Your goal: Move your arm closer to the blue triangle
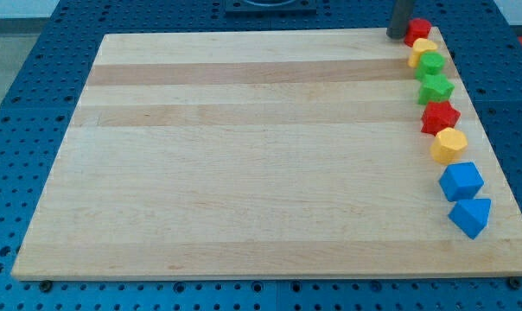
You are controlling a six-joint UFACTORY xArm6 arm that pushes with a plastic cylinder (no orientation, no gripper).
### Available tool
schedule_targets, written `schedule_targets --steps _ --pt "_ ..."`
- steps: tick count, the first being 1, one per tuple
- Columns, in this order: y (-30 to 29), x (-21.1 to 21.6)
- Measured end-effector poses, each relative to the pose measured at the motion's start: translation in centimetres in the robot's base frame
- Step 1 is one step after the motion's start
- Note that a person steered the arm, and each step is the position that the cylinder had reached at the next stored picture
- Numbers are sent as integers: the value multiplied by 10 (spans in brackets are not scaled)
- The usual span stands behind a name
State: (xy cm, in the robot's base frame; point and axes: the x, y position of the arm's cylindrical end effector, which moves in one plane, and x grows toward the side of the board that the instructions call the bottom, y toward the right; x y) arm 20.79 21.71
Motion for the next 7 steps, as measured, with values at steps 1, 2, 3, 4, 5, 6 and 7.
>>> schedule_targets --steps 1,2,3,4,5,6,7 --pt "0 0" --pt "0 -6" --pt "-2 -11" --pt "-9 -16" --pt "-14 -16" --pt "-20 -16" --pt "-68 -11"
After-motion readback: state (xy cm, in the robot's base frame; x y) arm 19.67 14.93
